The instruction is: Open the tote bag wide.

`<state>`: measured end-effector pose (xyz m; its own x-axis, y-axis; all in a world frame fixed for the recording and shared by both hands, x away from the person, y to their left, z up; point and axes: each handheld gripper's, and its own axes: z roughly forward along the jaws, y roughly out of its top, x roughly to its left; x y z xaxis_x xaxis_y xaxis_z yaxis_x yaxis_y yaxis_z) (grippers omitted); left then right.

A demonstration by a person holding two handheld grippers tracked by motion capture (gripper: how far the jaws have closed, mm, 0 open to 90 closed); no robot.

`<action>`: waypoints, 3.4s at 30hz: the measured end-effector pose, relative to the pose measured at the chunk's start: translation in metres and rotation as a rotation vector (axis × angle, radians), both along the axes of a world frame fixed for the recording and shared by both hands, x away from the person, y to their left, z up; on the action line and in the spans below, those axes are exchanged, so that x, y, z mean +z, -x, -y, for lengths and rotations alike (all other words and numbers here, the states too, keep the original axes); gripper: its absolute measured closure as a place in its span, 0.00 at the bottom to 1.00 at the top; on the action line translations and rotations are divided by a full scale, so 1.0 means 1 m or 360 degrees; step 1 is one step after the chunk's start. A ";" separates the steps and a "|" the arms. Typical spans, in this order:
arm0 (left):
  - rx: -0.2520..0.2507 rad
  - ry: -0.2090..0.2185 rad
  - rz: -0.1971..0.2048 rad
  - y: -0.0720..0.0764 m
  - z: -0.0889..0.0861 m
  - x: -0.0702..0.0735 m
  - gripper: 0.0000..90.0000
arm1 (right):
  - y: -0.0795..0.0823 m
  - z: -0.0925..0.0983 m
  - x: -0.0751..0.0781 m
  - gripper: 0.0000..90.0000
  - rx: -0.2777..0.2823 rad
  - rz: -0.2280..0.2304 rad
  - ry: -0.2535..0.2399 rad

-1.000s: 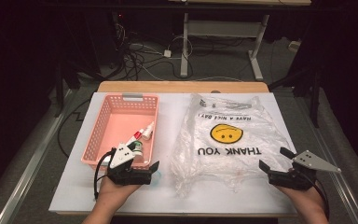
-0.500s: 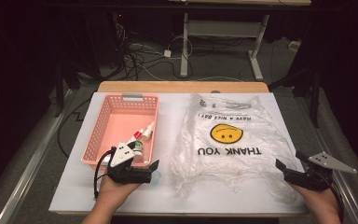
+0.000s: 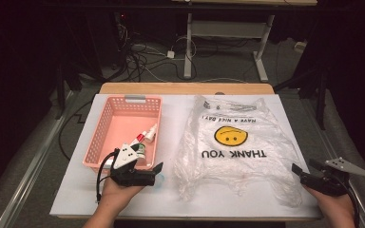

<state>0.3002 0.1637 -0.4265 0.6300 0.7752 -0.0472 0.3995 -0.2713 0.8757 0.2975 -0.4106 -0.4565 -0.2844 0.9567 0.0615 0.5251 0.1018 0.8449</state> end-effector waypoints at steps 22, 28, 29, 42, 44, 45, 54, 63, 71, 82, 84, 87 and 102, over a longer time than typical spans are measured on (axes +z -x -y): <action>0.0037 -0.0070 0.0009 -0.001 0.001 0.004 0.00 | -0.003 0.003 -0.013 0.98 0.0054 -0.0198 0.0002; 0.0012 -0.0037 -0.0072 -0.002 -0.003 0.003 0.00 | 0.003 0.001 -0.011 0.99 0.0061 -0.0191 0.0006; 0.0009 -0.0024 -0.0089 -0.002 -0.004 0.003 0.00 | 0.004 0.001 -0.011 0.99 0.0068 -0.0189 0.0005; -0.0069 -0.0005 0.0024 0.008 -0.010 0.003 0.00 | 0.034 -0.029 -0.002 0.99 0.0204 -0.0138 0.0053; -0.0060 0.0000 0.0042 0.010 -0.011 0.003 0.00 | 0.040 -0.034 -0.001 0.99 0.0222 -0.0126 0.0068; -0.0059 0.0009 0.0041 0.011 -0.011 0.003 0.00 | 0.043 -0.037 -0.001 0.99 0.0238 -0.0124 0.0069; -0.0052 0.0081 -0.0031 0.010 -0.018 0.002 0.00 | 0.066 -0.067 -0.002 0.99 0.0400 -0.0145 0.0066; -0.0021 0.0052 0.0022 0.012 -0.021 0.003 0.00 | 0.068 -0.074 0.005 0.78 0.0441 -0.0107 0.0008; -0.0041 0.0099 -0.0016 0.010 -0.020 0.002 0.00 | 0.030 -0.062 0.038 0.68 0.0346 0.0093 0.0031; -0.0044 0.0075 -0.0016 0.010 -0.017 0.006 0.00 | -0.100 -0.047 0.032 0.68 0.0205 -0.0003 0.0054; -0.0047 0.0067 -0.0018 0.010 -0.017 0.006 0.00 | -0.131 -0.054 0.033 0.68 0.0225 -0.0006 0.0035; -0.0047 0.0067 -0.0027 0.009 -0.015 0.005 0.00 | -0.160 -0.069 0.035 0.69 0.0262 -0.0004 0.0018; -0.0039 0.0083 -0.0039 0.009 -0.018 0.003 0.00 | -0.245 -0.136 -0.005 0.57 0.0396 -0.0272 0.0201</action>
<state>0.2914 0.1816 -0.4236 0.6467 0.7558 -0.1028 0.4149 -0.2356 0.8788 0.5428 -0.2748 -0.4611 -0.5062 0.8623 0.0137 0.6041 0.3431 0.7193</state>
